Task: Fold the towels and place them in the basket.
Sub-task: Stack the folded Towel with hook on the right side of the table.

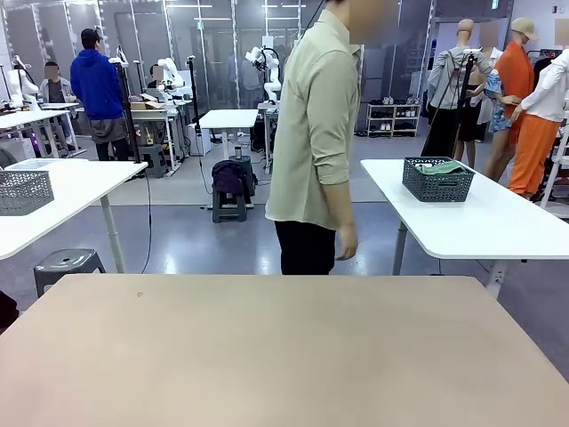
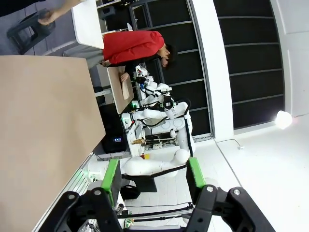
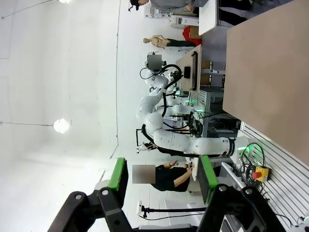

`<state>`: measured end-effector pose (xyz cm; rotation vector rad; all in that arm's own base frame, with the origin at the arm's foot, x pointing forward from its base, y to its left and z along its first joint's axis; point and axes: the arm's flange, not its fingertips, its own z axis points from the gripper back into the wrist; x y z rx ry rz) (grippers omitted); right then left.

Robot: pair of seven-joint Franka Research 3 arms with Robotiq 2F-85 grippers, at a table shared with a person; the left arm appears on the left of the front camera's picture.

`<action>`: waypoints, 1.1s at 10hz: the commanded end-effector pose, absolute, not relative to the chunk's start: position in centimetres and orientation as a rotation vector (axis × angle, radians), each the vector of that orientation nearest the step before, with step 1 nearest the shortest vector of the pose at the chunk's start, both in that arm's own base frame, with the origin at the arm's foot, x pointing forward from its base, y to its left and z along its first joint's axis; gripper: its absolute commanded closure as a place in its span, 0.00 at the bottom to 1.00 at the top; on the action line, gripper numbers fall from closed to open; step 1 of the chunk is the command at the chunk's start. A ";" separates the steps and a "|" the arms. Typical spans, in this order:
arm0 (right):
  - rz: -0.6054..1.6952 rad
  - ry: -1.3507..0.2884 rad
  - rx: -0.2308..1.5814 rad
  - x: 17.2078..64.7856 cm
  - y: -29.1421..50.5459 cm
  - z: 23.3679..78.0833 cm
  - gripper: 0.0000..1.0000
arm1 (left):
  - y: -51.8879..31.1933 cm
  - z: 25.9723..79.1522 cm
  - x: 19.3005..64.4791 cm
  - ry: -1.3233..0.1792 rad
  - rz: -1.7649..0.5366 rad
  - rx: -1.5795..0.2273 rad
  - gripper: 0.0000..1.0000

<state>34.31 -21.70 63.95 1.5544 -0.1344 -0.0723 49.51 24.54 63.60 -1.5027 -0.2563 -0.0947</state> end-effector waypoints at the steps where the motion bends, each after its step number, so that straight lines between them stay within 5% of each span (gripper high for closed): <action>1: -0.085 -0.144 1.551 34.1 -22.1 63.9 0.26 | 24.7 63.6 49.5 -0.262 -0.093 -1.510 0.30; 11: -0.085 -0.144 1.551 34.1 -22.1 63.9 0.26 | 24.7 63.6 49.5 -0.262 -0.093 -1.510 0.30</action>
